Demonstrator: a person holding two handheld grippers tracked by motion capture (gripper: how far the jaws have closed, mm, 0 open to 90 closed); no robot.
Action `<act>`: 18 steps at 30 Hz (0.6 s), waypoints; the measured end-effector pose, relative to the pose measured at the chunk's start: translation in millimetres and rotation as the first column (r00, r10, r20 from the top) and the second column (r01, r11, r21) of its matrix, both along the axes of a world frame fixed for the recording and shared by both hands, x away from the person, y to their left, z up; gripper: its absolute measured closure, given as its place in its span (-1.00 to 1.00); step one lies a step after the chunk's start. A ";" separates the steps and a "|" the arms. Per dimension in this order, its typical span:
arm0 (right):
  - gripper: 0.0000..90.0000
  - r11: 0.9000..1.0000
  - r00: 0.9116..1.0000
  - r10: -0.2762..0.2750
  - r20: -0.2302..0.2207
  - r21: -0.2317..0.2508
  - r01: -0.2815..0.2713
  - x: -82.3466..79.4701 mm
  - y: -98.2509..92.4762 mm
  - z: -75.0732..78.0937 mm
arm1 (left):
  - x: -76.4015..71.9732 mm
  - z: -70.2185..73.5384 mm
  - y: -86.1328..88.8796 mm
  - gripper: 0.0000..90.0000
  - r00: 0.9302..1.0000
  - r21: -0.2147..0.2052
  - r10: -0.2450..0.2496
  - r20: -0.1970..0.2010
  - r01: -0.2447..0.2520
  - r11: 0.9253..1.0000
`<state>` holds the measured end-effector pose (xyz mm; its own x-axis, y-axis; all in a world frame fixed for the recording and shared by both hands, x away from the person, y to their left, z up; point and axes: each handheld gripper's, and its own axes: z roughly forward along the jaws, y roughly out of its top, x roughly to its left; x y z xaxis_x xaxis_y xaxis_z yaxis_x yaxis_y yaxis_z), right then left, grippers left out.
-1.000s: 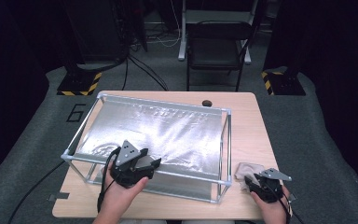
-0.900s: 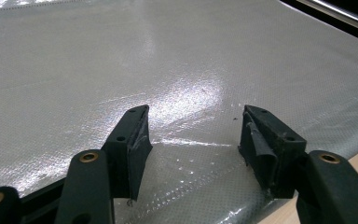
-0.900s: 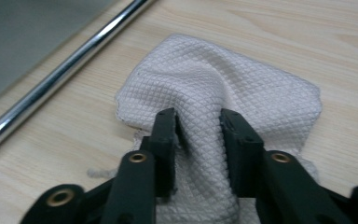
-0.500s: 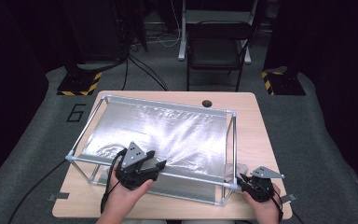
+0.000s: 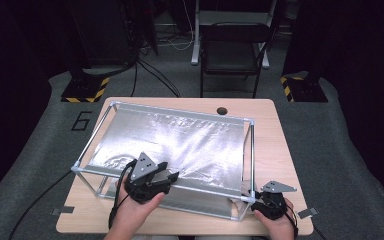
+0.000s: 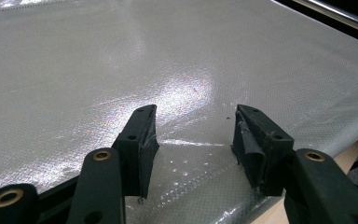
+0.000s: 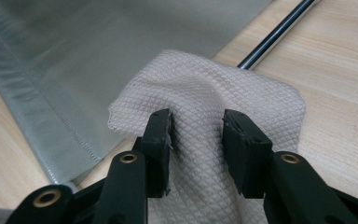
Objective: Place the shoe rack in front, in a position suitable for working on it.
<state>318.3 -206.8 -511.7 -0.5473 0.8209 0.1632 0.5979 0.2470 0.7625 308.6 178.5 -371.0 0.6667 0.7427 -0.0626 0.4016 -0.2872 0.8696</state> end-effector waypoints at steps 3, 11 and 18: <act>0.33 1.000 1.000 -0.003 -0.014 -0.008 0.003 1.7 1.3 -3.5 | 0.1 0.0 0.1 0.09 1.000 0.002 -0.001 0.002 0.001 1.000; 0.28 1.000 1.000 0.004 -0.013 0.006 -0.003 3.4 1.6 -4.4 | 0.3 -0.1 0.4 0.09 1.000 0.008 -0.001 0.009 0.001 1.000; 0.26 0.998 0.998 0.051 -0.030 -0.021 -0.052 8.2 10.6 -5.1 | 0.2 -0.3 0.3 0.09 1.000 0.010 -0.003 0.012 0.003 1.000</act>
